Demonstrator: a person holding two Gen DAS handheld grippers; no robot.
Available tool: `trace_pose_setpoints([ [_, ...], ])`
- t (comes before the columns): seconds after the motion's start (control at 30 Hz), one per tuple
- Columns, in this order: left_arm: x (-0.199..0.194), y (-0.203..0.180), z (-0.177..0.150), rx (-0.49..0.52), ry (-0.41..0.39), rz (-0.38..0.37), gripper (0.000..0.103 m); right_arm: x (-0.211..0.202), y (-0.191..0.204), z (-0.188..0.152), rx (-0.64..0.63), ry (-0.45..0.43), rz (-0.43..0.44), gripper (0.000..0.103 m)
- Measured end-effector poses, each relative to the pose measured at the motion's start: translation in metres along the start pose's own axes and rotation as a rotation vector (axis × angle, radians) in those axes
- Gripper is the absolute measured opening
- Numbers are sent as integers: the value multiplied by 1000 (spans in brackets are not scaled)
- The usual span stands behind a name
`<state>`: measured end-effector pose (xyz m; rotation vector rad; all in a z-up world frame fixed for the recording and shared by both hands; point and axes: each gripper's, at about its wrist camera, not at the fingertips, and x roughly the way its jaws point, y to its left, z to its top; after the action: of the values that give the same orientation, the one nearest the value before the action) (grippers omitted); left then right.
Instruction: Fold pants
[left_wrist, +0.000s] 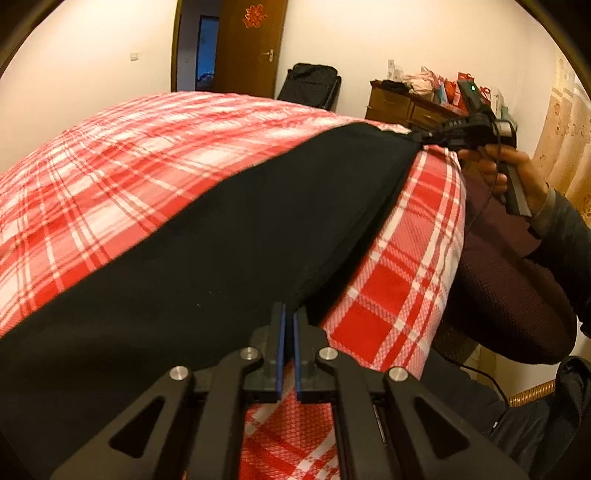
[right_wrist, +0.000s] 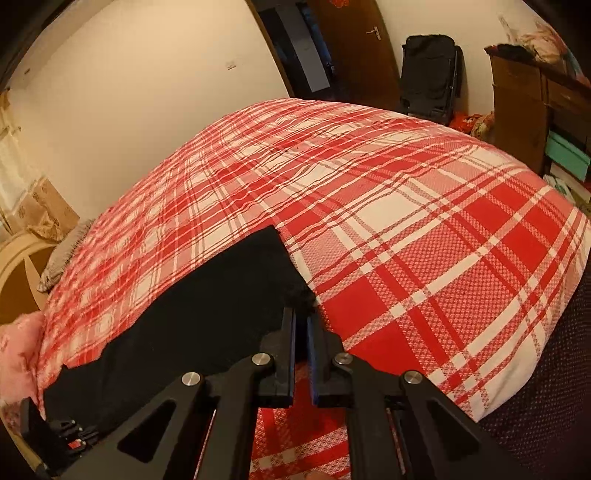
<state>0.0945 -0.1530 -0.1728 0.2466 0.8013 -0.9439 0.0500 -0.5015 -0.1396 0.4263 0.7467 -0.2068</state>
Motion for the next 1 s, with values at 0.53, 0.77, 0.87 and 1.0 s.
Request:
trace_pose_setpoints([
  [0.53,-20,-13,-11,52,-37,21,13,-10,164,-41,-424,18,95,49],
  [0.77,-24,12,-15,-48,-61,49,17,27,192,-99,-622,176,5,49],
  [0.87,-16,18,-26,-80,-14,15,18,19,195,-106,-681,187,-33,49],
  [1.0,-18,18,-37,-103,-29,-19,18,12,202,-91,-659,198,-2,49],
])
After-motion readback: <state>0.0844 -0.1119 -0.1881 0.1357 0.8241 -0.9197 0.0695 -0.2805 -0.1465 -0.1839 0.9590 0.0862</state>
